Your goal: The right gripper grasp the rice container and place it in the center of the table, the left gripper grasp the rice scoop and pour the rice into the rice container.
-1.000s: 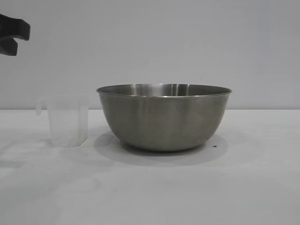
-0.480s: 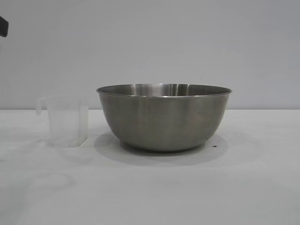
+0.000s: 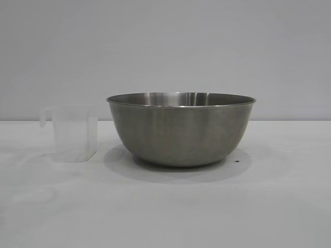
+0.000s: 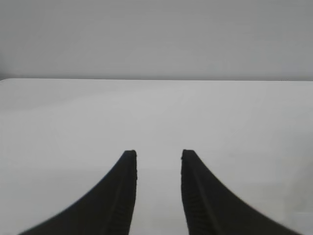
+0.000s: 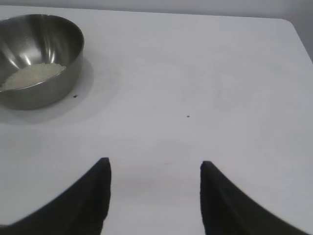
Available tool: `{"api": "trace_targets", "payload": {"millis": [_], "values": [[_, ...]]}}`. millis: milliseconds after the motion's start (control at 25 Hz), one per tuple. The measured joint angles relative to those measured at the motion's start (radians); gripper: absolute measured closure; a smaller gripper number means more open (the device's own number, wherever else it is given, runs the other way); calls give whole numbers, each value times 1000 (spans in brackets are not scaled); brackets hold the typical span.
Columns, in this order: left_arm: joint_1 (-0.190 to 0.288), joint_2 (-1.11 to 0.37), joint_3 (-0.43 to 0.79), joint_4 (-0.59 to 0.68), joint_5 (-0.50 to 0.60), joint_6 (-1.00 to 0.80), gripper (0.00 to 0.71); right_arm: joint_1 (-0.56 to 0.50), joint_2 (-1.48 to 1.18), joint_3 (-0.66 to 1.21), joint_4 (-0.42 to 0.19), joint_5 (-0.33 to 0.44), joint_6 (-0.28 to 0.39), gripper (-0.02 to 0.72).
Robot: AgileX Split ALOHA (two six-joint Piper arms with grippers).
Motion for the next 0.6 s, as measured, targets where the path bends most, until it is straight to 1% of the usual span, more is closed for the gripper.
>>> {"api": "trace_targets", "payload": {"millis": [80, 200, 400, 520, 600], "values": [[4, 0, 0, 4, 8, -2, 492, 0, 0, 0, 0, 0, 0, 324], [13, 0, -17, 35, 89, -30, 492, 0, 0, 0, 0, 0, 0, 324], [13, -3, -57, 48, 156, -48, 492, 0, 0, 0, 0, 0, 0, 324], [15, -16, -104, 52, 276, -50, 492, 0, 0, 0, 0, 0, 0, 324], [15, -20, -129, 52, 331, -50, 492, 0, 0, 0, 0, 0, 0, 324]]}}
